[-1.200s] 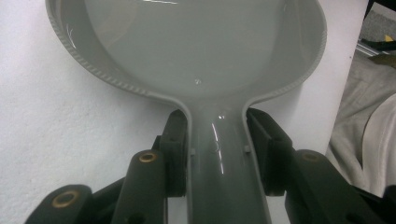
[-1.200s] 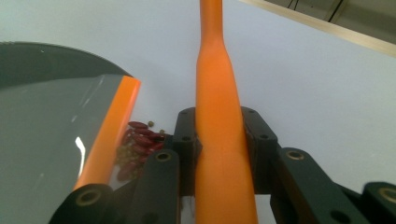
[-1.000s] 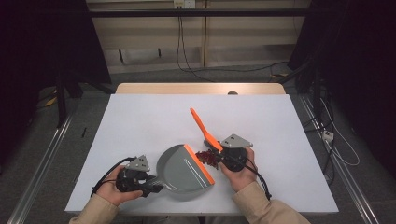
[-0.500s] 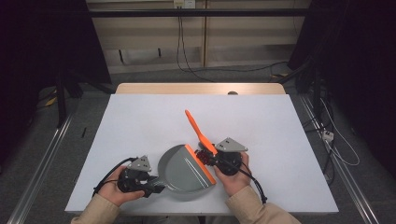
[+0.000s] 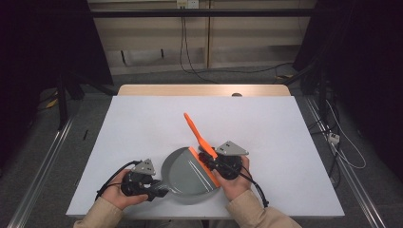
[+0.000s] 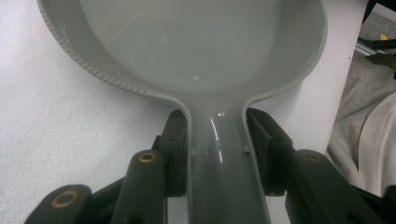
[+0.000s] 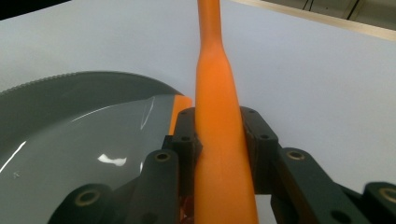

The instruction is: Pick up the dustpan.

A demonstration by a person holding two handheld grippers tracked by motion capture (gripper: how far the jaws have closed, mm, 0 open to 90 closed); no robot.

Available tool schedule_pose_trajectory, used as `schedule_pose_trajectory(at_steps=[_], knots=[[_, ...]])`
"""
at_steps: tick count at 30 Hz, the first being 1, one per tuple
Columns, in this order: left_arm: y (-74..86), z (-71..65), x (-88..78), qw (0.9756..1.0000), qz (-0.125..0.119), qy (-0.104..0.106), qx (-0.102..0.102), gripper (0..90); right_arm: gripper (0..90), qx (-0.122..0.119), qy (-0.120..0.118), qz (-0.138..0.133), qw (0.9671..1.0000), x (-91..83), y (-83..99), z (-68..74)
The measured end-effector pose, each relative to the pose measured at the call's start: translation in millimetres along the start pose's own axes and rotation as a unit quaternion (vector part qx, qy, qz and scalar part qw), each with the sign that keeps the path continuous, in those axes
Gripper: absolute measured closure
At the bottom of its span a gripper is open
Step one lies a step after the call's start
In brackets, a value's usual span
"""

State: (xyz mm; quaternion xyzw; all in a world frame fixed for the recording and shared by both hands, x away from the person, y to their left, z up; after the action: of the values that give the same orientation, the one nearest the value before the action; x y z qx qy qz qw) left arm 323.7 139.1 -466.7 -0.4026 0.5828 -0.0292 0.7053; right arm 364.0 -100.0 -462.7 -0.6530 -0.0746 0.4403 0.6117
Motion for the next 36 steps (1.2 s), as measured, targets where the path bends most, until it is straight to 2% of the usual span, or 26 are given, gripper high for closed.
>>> schedule_pose_trajectory(at_steps=[1, 5, 7, 12, 16, 24, 28, 31, 36], knots=[[0.6, 1.0, -0.3, 0.9999, 0.005, 0.000, 0.009, 61.8, 70.7, 0.000, 0.000, 0.000, 1.0000, 0.4, -0.2, 0.8], [0.3, 0.4, 0.3, 1.0000, 0.002, 0.000, 0.004, 61.8, 70.7, 0.005, -0.001, -0.002, 1.0000, 0.7, -0.4, 1.6], [0.5, 0.7, 0.2, 1.0000, 0.005, 0.001, 0.008, 61.8, 70.7, 0.012, -0.003, -0.006, 0.9999, 0.9, -0.6, 1.9], [0.3, -0.7, 1.5, 1.0000, 0.000, 0.006, -0.001, 61.8, 70.7, 0.015, -0.008, -0.009, 0.9998, 2.9, -1.2, 4.7], [0.6, -0.8, 2.5, 1.0000, 0.004, 0.004, 0.002, 61.8, 70.7, 0.017, -0.010, -0.016, 0.9997, 4.3, -1.4, 6.6], [1.3, 0.0, 2.6, 1.0000, 0.008, 0.000, 0.000, 61.9, 70.7, 0.015, -0.014, -0.019, 0.9996, 7.9, -2.4, 12.9], [1.6, 0.4, 2.8, 1.0000, 0.006, 0.006, -0.003, 62.0, 70.8, 0.011, -0.016, -0.021, 0.9996, 8.3, -3.0, 14.5], [2.0, 1.0, 2.8, 1.0000, 0.006, 0.007, -0.003, 62.0, 70.9, 0.012, -0.024, -0.029, 0.9992, 7.8, -5.2, 17.6], [2.6, 0.9, 2.8, 1.0000, 0.007, 0.000, -0.004, 62.0, 71.1, 0.011, -0.055, -0.035, 0.9978, 9.0, -10.7, 29.9]])
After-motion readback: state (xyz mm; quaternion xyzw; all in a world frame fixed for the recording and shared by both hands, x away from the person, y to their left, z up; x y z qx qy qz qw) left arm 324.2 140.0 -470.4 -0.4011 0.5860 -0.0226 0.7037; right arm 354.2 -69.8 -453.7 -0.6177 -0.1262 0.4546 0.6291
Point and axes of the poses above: each handheld gripper's, and its own axes: x roughly forward along the jaws, y roughly out of its underside, z roughly to its left, the point moved 5 cm from there along x, roughly forward along the jaws, and after that the axes turned 14 degrees about -y, right-handed, at the moved point
